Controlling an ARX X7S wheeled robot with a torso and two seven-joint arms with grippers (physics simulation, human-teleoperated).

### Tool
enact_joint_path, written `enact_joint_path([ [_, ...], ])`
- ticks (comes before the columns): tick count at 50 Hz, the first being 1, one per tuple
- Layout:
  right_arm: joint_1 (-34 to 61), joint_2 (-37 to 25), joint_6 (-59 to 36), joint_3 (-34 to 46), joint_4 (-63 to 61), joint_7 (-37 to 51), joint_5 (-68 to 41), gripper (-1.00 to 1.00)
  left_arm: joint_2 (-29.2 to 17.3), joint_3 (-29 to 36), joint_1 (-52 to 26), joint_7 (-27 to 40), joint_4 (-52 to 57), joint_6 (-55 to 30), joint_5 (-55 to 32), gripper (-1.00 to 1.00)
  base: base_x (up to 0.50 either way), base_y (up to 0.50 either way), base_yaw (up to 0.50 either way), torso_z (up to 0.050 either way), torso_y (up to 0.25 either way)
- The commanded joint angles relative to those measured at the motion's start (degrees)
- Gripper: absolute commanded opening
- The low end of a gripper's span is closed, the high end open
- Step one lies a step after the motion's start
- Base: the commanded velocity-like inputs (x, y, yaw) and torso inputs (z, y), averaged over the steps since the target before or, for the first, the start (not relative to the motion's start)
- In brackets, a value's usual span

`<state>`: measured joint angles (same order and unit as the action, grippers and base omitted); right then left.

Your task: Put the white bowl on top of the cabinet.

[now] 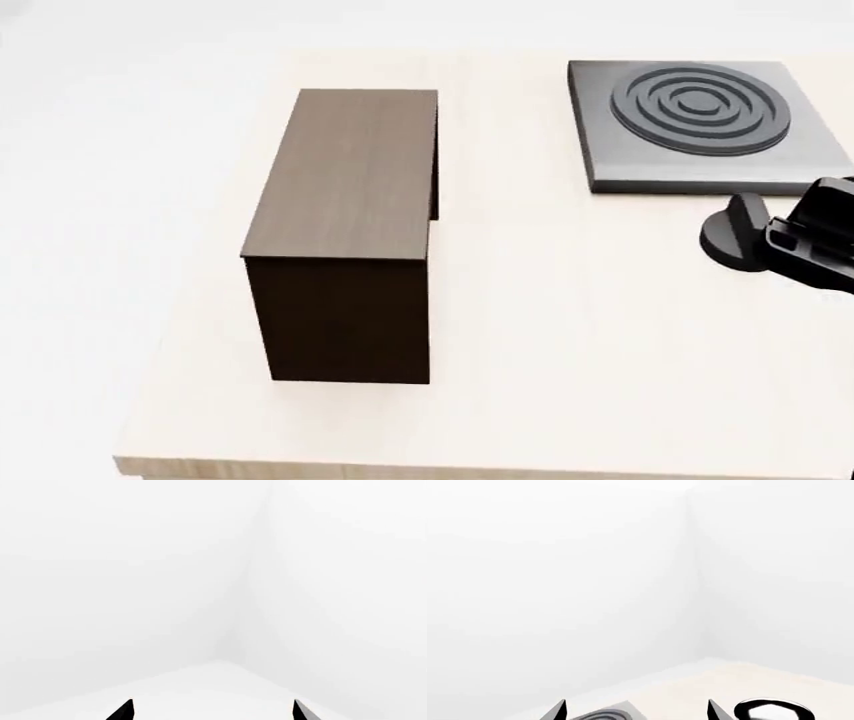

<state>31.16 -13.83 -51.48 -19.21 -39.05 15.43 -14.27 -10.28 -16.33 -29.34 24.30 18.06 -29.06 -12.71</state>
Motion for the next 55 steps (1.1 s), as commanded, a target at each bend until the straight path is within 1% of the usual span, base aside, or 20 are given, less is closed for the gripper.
enact_joint_path([
  [1,0.46,0.46,-0.77,-1.29,0.53,0.85,-0.63,1.0,-0.19,0.28,0.14,0.25,-0.16,0.3,-0.37,1.0,0.0,0.0,0.0,0.0,0.0],
  [3,0.61,1.4,-0.61,-2.89,0.19,-0.25,-2.67,1.0,-0.23,0.37,0.15,0.32,-0.12,0.26,-0.4,1.0,0.02,0.0,0.0,0.0,0.0],
  [4,0.28,0.95,-0.12,-2.15,0.42,0.36,-1.52,1.0,-0.26,0.36,0.14,0.36,0.0,0.15,-0.48,1.0,0.44,0.0,0.0,0.0,0.0],
  [37,0.15,0.29,0.12,-1.66,1.05,1.73,-1.64,1.0,-0.94,0.94,0.33,1.29,0.01,0.31,-1.41,1.0,0.5,0.0,0.0,0.0,0.0],
  [47,-0.1,-0.57,1.69,-0.38,3.86,5.82,2.99,1.0,-1.12,1.05,0.35,1.5,-0.3,0.62,-1.67,1.0,0.01,0.0,0.0,0.0,0.002],
  [55,-0.18,-1.02,2.28,-1.1,5.84,8.31,5.17,1.0,-1.26,1.24,0.39,1.69,-0.3,0.63,-1.87,1.0,0.0,0.0,0.0,0.0,0.0],
])
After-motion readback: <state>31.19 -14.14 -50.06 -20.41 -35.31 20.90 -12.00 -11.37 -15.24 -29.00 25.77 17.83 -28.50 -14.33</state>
